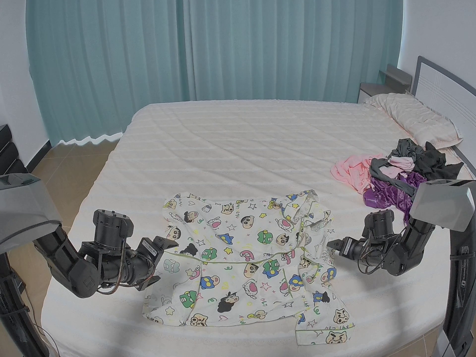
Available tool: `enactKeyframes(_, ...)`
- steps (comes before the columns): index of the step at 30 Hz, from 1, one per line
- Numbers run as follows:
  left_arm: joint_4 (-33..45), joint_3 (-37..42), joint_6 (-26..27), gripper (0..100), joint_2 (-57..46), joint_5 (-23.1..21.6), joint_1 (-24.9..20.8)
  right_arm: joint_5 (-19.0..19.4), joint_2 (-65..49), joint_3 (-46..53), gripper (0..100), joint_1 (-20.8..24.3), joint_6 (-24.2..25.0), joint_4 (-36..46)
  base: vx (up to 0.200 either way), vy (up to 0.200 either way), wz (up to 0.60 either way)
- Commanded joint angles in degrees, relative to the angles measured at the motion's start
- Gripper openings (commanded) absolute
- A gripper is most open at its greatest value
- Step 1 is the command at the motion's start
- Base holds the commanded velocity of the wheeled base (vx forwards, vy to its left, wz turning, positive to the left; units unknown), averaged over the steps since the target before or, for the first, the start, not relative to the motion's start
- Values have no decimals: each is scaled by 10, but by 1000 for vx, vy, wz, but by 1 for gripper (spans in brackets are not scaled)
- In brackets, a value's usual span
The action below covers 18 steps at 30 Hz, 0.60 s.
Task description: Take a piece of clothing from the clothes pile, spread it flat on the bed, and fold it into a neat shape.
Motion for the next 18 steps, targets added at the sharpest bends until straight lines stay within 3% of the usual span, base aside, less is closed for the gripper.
enactKeyframes(1,0,0,0,100,3,0,0,-2,25,-20,100,3,2,0,0,0,0)
enactKeyframes(6,0,0,0,100,3,0,0,-4,30,-45,100,9,1,9,0,0,0)
enactKeyframes(7,0,0,0,100,3,0,0,-5,33,-47,0,10,0,13,0,0,0)
enactKeyframes(18,0,0,0,100,3,1,0,-10,33,-86,0,16,-21,68,0,0,0)
